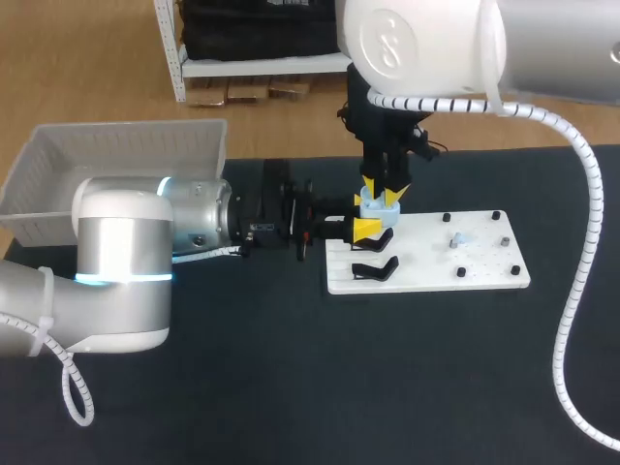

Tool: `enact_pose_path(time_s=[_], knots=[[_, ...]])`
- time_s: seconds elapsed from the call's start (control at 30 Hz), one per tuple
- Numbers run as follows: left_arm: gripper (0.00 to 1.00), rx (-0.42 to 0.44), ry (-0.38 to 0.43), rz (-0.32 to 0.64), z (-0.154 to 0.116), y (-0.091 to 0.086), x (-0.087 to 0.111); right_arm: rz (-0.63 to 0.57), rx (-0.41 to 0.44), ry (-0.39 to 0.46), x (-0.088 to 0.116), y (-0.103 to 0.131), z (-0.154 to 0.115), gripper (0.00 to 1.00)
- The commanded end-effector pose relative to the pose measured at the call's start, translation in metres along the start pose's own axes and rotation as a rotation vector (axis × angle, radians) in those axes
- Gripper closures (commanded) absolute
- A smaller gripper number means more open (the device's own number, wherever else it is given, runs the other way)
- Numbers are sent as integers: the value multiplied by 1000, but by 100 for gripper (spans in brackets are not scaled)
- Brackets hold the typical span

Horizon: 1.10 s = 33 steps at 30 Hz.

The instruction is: Pick up each earbud case from the left stands, insert the matching earbuds, close the lid, and place the case in the box.

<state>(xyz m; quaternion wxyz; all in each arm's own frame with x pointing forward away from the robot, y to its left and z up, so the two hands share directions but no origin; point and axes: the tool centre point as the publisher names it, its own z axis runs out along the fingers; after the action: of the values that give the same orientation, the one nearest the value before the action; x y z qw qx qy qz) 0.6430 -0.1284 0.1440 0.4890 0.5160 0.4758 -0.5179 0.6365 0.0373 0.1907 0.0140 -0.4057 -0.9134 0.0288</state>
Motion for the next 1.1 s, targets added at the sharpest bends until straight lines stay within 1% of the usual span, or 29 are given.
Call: enact_pose_path(time_s=[0.03, 0.07, 0.1, 0.17, 0.2, 0.27, 0.3, 0.33, 0.4, 0.5, 0.57, 0.6, 0.67, 0.7, 0.73, 0.8, 0.83, 0.87, 0.93, 0.97, 1.1], knots=[[100, -3, -4, 3, 0, 0, 1, 4, 12, 6, -2, 2, 2, 100], [100, -3, -4, 3, 0, 0, 1, 6, 14, 7, -2, 2, 3, 100], [100, -3, -4, 3, 0, 0, 1, 6, 14, 9, -2, 2, 3, 96], [100, -3, -4, 3, 0, 0, 1, 7, 16, 11, -3, 2, 4, 67], [100, -3, -4, 3, 0, 0, 1, 8, 15, 12, -3, 2, 4, 60], [100, -3, -4, 3, 0, 0, 1, 9, 11, 14, -3, 1, 2, 52], [100, -3, -4, 3, 0, 0, 1, 10, 3, 14, -2, 0, -1, 46], [100, -3, -4, 3, 0, 0, 1, 10, -1, 12, -2, -2, -4, 44], [100, -3, -4, 3, 0, 0, 1, 12, -24, 13, 0, -9, -11, 50], [100, -3, -4, 3, 0, 0, 1, 17, -73, 25, -2, -22, -24, 53], [100, -3, -4, 3, 0, 0, 1, 8, -125, 31, -7, -31, -31, 54], [100, -3, -4, 3, 0, 0, 1, -14, -153, 36, -11, -36, -34, 55], [100, -3, -4, 3, 0, 0, 1, -46, -198, 34, -17, -42, -37, 54], [100, -3, -4, 3, 0, 0, 1, -91, -223, 12, -24, -46, -38, 53], [100, -3, -4, 3, 0, 0, 1, -125, -248, 2, -29, -49, -39, 52], [100, -3, -4, 3, 0, 0, 1, -204, -295, 20, -38, -54, -38, 51], [100, -3, -4, 3, 0, 0, 1, -229, -299, -2, -44, -57, -36, 51], [100, -3, -4, 3, 0, 0, 1, -244, -309, -16, -50, -59, -34, 52], [100, -3, -4, 3, 0, 0, 1, -260, -337, -12, -63, -62, -31, 54], [100, -3, -4, 3, 0, 0, 1, -279, -339, -31, -68, -63, -28, 54], [100, -3, -4, 3, 0, 0, 1, -320, -371, -54, -86, -70, -17, 53]])
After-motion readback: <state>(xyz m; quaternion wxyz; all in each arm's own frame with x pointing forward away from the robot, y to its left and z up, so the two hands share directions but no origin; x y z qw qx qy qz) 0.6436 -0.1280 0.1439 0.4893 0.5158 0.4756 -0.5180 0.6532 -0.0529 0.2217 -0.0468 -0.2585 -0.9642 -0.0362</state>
